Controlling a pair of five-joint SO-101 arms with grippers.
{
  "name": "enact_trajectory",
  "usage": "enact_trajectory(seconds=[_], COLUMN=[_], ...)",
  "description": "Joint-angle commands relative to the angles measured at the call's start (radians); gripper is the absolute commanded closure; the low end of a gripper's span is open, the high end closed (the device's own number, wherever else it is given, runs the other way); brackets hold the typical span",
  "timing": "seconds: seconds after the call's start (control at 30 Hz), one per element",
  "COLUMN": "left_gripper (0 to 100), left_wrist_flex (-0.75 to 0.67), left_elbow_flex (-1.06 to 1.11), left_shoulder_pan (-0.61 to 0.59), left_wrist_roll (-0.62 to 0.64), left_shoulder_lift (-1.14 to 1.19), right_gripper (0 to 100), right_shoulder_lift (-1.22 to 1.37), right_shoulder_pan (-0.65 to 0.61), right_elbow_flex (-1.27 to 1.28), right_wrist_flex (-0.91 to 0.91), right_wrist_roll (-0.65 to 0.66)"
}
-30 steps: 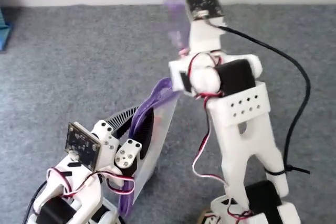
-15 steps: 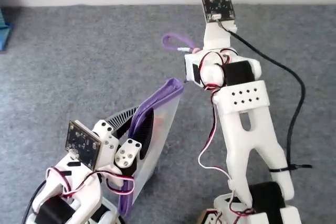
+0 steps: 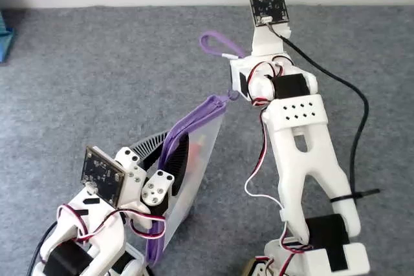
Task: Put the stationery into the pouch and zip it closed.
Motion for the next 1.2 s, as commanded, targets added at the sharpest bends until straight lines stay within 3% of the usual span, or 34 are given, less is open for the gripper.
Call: enact_trajectory(seconds=[0.0, 0.13, 0.23, 0.37, 0.5, 0.7, 0.9, 0.97, 1.17], left_gripper=[99, 96, 87, 76, 76, 76, 76, 76, 76], left_wrist_flex=[0.025, 0.021, 0.023, 0.023, 0.025, 0.025, 0.072, 0.115, 0.207], left_elbow_flex=[-0.048, -0.048, -0.048, -0.041, -0.039, -0.039, -0.041, -0.048, -0.024], left_shoulder_pan=[0.002, -0.003, -0.017, -0.133, -0.239, -0.302, -0.373, -0.4, -0.446], left_wrist_roll=[-0.011, -0.011, -0.008, -0.011, -0.011, -0.009, -0.005, -0.003, -0.008], left_shoulder_lift=[-0.018, -0.018, -0.018, -0.012, -0.012, -0.018, -0.018, -0.02, -0.141], right_gripper=[99.1, 99.1, 99.1, 99.1, 99.1, 97.9, 72.1, 68.0, 72.9], right_shoulder_lift=[0.004, -0.03, -0.047, -0.05, -0.051, -0.15, -0.289, -0.354, -0.506], right_shoulder_pan=[0.091, 0.099, 0.136, 0.196, 0.232, 0.226, 0.208, 0.206, 0.206], right_elbow_flex=[-0.008, -0.023, -0.023, -0.028, -0.028, -0.028, -0.028, -0.028, -0.021], right_wrist_flex=[-0.021, 0.053, 0.071, 0.09, 0.156, 0.252, 0.449, 0.503, 0.664], right_wrist_roll=[0.014, 0.012, 0.008, 0.008, 0.005, 0.005, -0.02, -0.04, -0.041])
